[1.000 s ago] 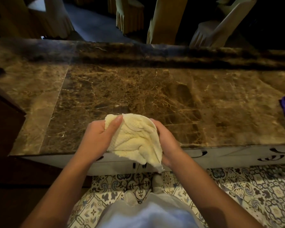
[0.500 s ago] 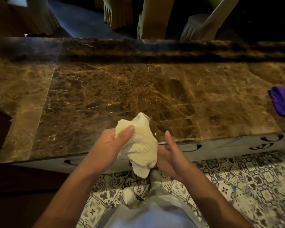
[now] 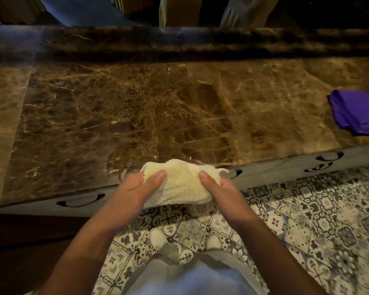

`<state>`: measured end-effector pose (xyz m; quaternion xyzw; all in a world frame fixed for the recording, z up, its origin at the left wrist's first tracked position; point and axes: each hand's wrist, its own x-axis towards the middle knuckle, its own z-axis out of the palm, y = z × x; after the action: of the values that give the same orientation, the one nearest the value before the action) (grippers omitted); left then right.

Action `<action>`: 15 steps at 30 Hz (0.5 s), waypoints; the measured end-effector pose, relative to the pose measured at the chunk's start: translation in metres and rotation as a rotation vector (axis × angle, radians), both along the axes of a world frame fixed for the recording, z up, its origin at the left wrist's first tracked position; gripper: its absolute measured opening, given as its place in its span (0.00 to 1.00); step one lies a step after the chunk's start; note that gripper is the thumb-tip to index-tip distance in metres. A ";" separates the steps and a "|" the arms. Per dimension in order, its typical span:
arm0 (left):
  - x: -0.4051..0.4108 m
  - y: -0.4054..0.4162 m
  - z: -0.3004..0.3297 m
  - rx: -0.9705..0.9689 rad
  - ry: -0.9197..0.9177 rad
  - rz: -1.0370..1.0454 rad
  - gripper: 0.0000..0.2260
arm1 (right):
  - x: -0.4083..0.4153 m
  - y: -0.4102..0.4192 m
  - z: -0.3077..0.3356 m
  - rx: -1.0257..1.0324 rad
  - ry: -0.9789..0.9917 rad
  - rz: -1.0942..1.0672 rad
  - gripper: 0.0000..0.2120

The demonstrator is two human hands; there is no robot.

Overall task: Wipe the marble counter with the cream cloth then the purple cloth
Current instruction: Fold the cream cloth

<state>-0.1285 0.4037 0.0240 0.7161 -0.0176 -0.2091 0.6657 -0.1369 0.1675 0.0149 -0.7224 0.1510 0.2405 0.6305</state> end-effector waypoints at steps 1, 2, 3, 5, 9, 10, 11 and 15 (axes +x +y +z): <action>0.000 -0.006 -0.001 -0.008 0.008 0.001 0.36 | -0.002 -0.010 0.005 0.023 -0.022 -0.012 0.10; 0.001 -0.014 0.000 -0.014 0.014 -0.001 0.33 | -0.003 -0.021 0.009 0.057 -0.041 -0.031 0.14; 0.001 -0.024 0.001 -0.023 0.032 -0.011 0.30 | -0.005 -0.032 0.015 0.074 -0.056 -0.048 0.19; 0.000 -0.049 0.003 -0.064 0.071 -0.002 0.29 | -0.011 -0.055 0.027 0.071 -0.102 -0.047 0.17; -0.001 -0.115 0.013 0.008 -0.012 0.030 0.28 | -0.023 -0.112 0.051 0.061 -0.189 -0.040 0.12; -0.001 -0.134 0.016 0.008 -0.042 0.034 0.25 | -0.026 -0.129 0.053 0.036 -0.214 -0.053 0.12; -0.002 -0.153 0.020 -0.013 -0.067 0.026 0.22 | -0.029 -0.145 0.056 0.008 -0.235 -0.076 0.12; -0.008 -0.229 0.033 -0.070 -0.143 -0.068 0.12 | -0.043 -0.217 0.054 -0.053 -0.256 -0.219 0.19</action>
<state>-0.1362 0.1746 0.0566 0.7043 -0.0967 -0.1794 0.6800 -0.1799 -0.0499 0.0688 -0.7427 0.1538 0.0724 0.6477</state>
